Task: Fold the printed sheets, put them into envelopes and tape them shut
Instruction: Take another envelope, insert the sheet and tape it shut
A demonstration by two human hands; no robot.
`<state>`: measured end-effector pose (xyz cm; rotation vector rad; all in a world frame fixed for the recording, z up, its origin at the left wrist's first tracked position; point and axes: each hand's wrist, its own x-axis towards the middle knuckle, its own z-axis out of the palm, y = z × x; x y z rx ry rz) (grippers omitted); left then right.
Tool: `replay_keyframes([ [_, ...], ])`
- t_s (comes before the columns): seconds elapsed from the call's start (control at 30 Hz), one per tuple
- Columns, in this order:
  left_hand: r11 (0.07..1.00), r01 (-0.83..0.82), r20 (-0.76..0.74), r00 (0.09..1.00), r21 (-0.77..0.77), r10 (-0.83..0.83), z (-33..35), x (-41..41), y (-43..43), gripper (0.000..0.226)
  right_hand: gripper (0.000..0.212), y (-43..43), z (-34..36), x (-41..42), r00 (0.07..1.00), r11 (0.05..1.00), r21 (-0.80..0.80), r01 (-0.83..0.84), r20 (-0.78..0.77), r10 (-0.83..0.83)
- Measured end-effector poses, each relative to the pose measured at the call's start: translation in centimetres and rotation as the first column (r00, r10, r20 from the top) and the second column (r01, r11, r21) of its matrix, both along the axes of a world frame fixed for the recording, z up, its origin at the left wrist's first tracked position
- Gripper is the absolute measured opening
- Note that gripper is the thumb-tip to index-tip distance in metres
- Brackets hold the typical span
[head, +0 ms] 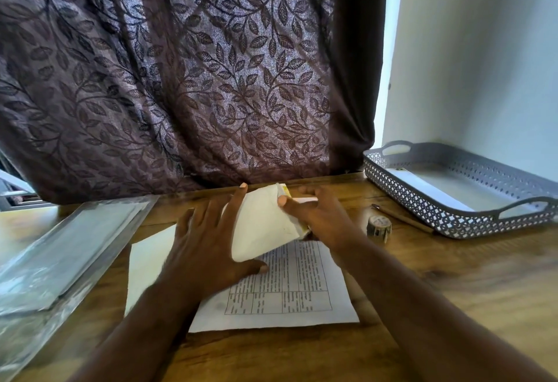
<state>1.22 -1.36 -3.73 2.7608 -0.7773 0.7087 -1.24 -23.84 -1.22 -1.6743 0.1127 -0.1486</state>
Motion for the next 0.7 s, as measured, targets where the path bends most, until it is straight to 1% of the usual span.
replay_keyframes([
  [0.03, 1.0, 0.007, 0.006, 1.0, -0.001, -0.007, -0.1, 0.0, 0.0, 0.133, 0.062, 0.3, -0.1, -0.1, 0.999, 0.999, 0.014, -0.049, -0.022, 0.049],
  [0.07, 1.0, 0.013, 0.01, 1.0, -0.003, -0.013, -0.1, 0.0, 0.0, 0.133, 0.062, 0.5, -0.3, 0.0, 0.998, 0.998, 0.011, -0.064, -0.021, 0.064],
  [0.13, 1.0, 0.016, -0.003, 1.0, -0.01, -0.016, -0.2, 0.0, 0.1, 0.134, 0.058, 0.8, -0.3, 0.1, 0.999, 0.999, -0.015, -0.043, 0.006, 0.043],
  [0.23, 0.998, 0.004, -0.058, 0.998, -0.056, -0.008, 0.4, -0.3, -0.1, 0.131, 0.043, 0.7, -0.3, 0.2, 0.999, 0.999, -0.041, -0.023, 0.043, 0.025],
  [0.3, 0.99, -0.017, -0.104, 0.995, -0.138, 0.003, 0.8, -0.6, 0.0, 0.121, 0.033, 0.5, -0.2, 0.1, 0.998, 0.999, -0.02, -0.03, 0.057, 0.031],
  [0.4, 0.956, -0.08, -0.109, 0.993, -0.281, 0.051, 1.1, -0.6, 0.7, 0.093, 0.033, 0.2, 0.0, 0.0, 0.998, 1.0, 0.002, 0.0, 0.067, 0.0],
  [0.47, 0.923, -0.13, -0.094, 0.99, -0.363, 0.103, 1.2, -0.4, 1.3, 0.086, 0.034, 0.1, 0.1, 0.1, 0.997, 0.999, 0.03, 0.036, 0.062, -0.037],
  [0.57, 0.896, -0.166, -0.044, 0.986, -0.412, 0.163, 1.5, 0.2, 1.9, 0.073, 0.034, 0.0, -0.2, 0.3, 0.995, 0.994, 0.077, 0.071, 0.058, -0.076],
  [0.63, 0.89, -0.164, -0.066, 0.986, -0.425, 0.15, 1.8, 0.3, 2.1, 0.063, 0.033, -0.2, -0.2, 0.4, 0.991, 0.99, 0.093, 0.102, 0.079, -0.11],
  [0.7, 0.882, -0.163, -0.105, 0.986, -0.442, 0.13, 2.2, 0.3, 2.1, 0.055, 0.027, -0.6, 0.0, 0.4, 0.983, 0.986, 0.104, 0.132, 0.114, -0.143],
])
